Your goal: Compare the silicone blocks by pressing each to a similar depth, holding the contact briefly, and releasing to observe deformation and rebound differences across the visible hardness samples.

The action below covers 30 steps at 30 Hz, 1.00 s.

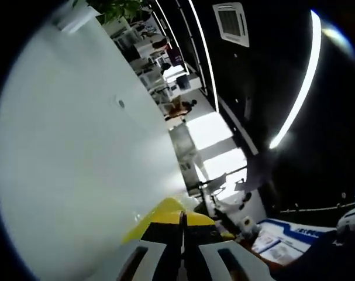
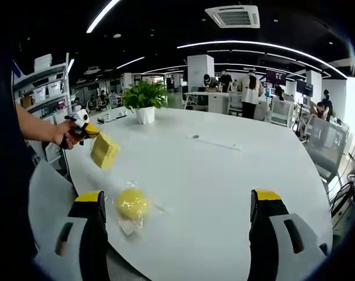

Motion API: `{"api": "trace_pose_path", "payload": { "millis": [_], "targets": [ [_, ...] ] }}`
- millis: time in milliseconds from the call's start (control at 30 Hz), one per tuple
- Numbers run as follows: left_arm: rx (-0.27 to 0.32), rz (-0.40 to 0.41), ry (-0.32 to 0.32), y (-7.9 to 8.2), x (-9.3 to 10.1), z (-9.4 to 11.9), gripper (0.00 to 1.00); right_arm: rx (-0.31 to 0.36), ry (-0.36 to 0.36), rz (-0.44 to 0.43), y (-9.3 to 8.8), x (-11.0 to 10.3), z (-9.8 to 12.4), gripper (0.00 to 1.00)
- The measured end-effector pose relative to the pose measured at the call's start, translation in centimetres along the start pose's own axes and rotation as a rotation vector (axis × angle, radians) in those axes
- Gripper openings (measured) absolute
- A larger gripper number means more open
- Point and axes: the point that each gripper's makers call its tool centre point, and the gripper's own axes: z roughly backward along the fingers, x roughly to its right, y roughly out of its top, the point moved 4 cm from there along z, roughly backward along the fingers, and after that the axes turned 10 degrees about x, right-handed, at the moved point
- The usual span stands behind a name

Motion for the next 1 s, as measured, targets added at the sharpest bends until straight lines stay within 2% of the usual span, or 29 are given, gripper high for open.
{"api": "trace_pose_path", "payload": {
  "millis": [100, 167, 333, 633, 1000],
  "targets": [
    [-0.010, 0.026, 0.019, -0.2, -0.9, 0.0, 0.00, -0.005, 0.003, 0.005, -0.3, -0.2, 0.0, 0.97],
    [-0.012, 0.095, 0.008, -0.3, -1.0, 0.0, 0.00, -0.005, 0.007, 0.009, -0.4, -0.3, 0.0, 0.97],
    [-0.027, 0.148, 0.041, -0.6, -2.7, -0.2, 0.00, -0.014, 0.006, -0.006, -0.7, -0.3, 0.2, 0.97],
    [-0.036, 0.158, 0.094, -1.6, -4.6, -0.6, 0.00, -0.035, 0.002, -0.020, -1.7, -0.6, 0.6, 0.97],
    [-0.039, 0.139, 0.190, -1.6, -7.9, -0.1, 0.00, -0.060, 0.013, -0.018, -2.2, -1.3, 0.8, 0.97]
  ]
}}
